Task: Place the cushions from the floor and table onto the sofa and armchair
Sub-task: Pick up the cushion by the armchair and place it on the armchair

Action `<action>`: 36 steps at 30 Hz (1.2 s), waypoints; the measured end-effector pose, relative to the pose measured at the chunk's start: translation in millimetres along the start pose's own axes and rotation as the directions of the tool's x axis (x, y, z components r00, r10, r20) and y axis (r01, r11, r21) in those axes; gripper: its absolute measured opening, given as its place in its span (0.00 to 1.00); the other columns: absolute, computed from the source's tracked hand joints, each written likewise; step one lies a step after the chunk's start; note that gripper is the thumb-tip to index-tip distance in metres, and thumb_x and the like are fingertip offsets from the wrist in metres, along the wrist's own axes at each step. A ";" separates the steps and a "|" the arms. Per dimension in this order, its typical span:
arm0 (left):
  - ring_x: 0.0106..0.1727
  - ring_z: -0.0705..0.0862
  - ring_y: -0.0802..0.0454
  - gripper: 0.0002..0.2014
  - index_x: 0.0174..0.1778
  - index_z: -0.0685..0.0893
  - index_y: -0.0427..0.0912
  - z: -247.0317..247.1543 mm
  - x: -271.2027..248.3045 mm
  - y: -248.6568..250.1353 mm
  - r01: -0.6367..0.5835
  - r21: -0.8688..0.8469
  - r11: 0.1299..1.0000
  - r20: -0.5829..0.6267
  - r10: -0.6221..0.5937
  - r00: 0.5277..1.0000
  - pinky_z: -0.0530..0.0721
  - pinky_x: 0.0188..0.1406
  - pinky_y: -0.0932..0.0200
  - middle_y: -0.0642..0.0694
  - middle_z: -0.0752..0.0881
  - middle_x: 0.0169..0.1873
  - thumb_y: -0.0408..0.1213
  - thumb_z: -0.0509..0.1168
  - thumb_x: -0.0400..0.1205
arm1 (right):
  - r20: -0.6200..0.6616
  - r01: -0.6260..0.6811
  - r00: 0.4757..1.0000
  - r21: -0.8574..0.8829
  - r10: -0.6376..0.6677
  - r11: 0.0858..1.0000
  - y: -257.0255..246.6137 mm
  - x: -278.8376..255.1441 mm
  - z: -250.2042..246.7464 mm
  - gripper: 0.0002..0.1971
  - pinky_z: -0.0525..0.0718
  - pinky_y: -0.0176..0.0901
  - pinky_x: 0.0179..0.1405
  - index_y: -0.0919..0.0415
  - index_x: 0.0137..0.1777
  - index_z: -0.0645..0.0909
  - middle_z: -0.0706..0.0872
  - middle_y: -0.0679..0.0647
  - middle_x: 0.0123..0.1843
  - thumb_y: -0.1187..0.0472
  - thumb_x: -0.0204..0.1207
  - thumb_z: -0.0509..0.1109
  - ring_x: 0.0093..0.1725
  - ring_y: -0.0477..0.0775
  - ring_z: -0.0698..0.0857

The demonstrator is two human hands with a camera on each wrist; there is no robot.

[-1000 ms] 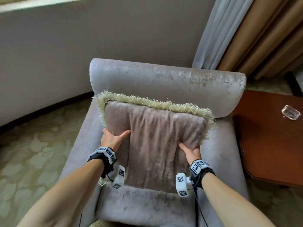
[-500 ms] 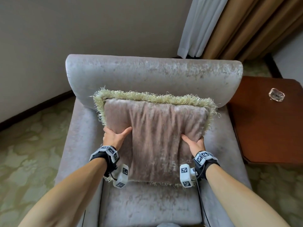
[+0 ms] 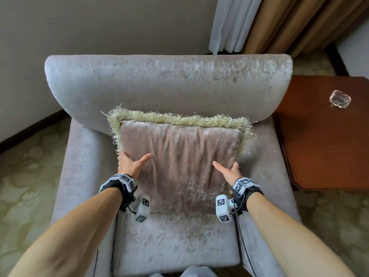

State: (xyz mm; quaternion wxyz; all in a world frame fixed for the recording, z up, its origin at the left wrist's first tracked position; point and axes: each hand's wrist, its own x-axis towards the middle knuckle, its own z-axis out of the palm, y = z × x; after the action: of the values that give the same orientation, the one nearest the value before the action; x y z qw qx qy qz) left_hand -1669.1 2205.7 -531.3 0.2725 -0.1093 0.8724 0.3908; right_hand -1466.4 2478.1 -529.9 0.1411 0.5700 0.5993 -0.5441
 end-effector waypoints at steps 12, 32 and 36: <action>0.80 0.64 0.39 0.54 0.84 0.54 0.50 14.5 12.5 59.1 -0.295 0.445 0.846 0.048 0.306 0.951 0.66 0.77 0.37 0.38 0.65 0.79 0.70 0.70 0.68 | 0.110 0.312 0.950 -0.307 -0.292 0.899 -67.0 3.9 -16.6 0.50 0.66 0.56 0.76 0.49 0.85 0.49 0.57 0.55 0.86 0.45 0.71 0.78 0.81 0.59 0.64; 0.68 0.75 0.36 0.45 0.79 0.62 0.48 24.0 63.4 94.9 -0.501 0.755 0.423 0.350 0.387 0.853 0.75 0.66 0.43 0.34 0.75 0.68 0.73 0.61 0.72 | 0.138 0.275 0.953 -0.772 -0.270 0.574 -132.2 59.7 6.9 0.57 0.55 0.63 0.81 0.44 0.86 0.43 0.50 0.61 0.87 0.35 0.66 0.77 0.85 0.66 0.52; 0.66 0.76 0.40 0.44 0.70 0.76 0.45 24.0 55.9 101.5 -0.486 0.831 0.271 0.395 0.328 0.858 0.75 0.67 0.46 0.39 0.78 0.64 0.78 0.58 0.70 | 0.140 0.201 0.971 -0.916 -0.193 0.347 -136.6 51.7 12.0 0.47 0.60 0.70 0.75 0.47 0.79 0.69 0.65 0.56 0.78 0.26 0.62 0.72 0.79 0.64 0.62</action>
State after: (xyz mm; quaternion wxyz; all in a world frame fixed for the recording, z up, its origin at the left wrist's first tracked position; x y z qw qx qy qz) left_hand -1747.1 2292.9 -512.6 0.2391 0.3139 0.9146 -0.0888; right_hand -1602.2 2528.8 -508.0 0.3711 0.3150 0.8637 -0.1307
